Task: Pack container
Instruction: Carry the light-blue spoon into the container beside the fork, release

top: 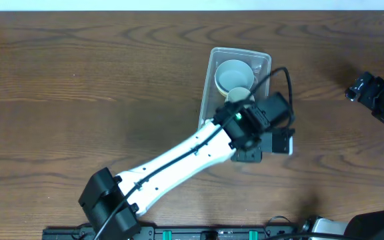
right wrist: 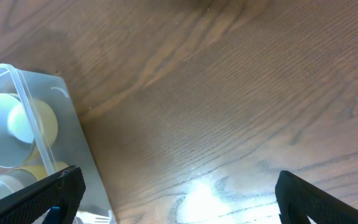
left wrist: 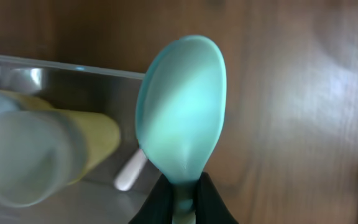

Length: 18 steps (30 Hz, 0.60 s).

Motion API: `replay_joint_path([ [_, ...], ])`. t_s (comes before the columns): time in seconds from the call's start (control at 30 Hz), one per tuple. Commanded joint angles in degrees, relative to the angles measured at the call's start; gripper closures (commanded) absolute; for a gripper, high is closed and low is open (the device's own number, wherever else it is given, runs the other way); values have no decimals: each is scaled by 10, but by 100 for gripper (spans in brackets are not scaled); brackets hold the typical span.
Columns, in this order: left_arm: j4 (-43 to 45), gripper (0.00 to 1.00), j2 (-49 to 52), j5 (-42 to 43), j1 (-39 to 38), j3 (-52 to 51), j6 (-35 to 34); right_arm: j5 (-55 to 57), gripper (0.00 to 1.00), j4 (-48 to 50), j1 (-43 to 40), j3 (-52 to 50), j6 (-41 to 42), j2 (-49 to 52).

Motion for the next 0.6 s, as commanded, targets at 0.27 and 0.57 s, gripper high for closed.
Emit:
replay_joint_path([
  [0.27, 41, 91, 75, -4, 76, 6, 42, 2, 1, 0, -3, 0, -8, 3],
  [0.57, 50, 2, 69, -14, 82, 9, -12, 2, 1, 0, -3, 0, -8, 3],
])
